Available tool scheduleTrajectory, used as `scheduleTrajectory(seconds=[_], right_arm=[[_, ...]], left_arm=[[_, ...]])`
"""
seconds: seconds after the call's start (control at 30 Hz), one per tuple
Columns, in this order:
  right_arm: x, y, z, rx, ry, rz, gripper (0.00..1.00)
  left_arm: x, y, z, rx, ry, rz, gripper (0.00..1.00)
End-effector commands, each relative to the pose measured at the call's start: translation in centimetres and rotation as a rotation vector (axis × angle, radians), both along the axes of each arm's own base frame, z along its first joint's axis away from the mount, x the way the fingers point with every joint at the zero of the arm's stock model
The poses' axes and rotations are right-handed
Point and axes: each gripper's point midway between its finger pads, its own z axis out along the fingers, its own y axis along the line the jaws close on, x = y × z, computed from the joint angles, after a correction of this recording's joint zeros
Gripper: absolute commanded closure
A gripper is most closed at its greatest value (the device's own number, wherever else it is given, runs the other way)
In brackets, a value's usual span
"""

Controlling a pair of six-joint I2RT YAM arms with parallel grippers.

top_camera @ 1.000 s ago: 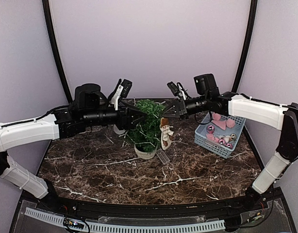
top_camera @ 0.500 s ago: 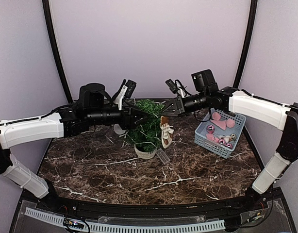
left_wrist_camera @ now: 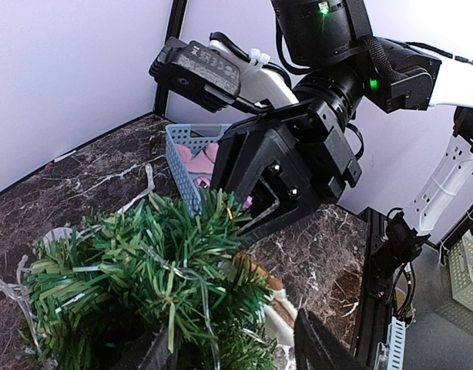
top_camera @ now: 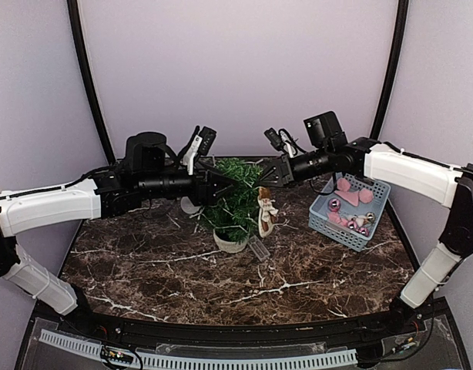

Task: Decorate the small christmas tree
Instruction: Hang the snowman ornament on the branch.

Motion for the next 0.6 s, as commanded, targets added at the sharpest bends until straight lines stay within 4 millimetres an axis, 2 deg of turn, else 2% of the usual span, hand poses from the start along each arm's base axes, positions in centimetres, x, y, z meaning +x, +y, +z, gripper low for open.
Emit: scheduleTrajectory(seconds=[0.0,0.57], right_arm=[[-0.2,-0.7,1.9,0.004,-0.076,-0.03,0.86],[0.2,-3.4,2.5,-0.008,-0.103,-0.108,0.76]], left_arm=[[-0.2,0.6,2.4,-0.047,-0.047,0.004,0.45],[-0.4,0.9,2.3,-0.052,-0.043,0.011,0.45]])
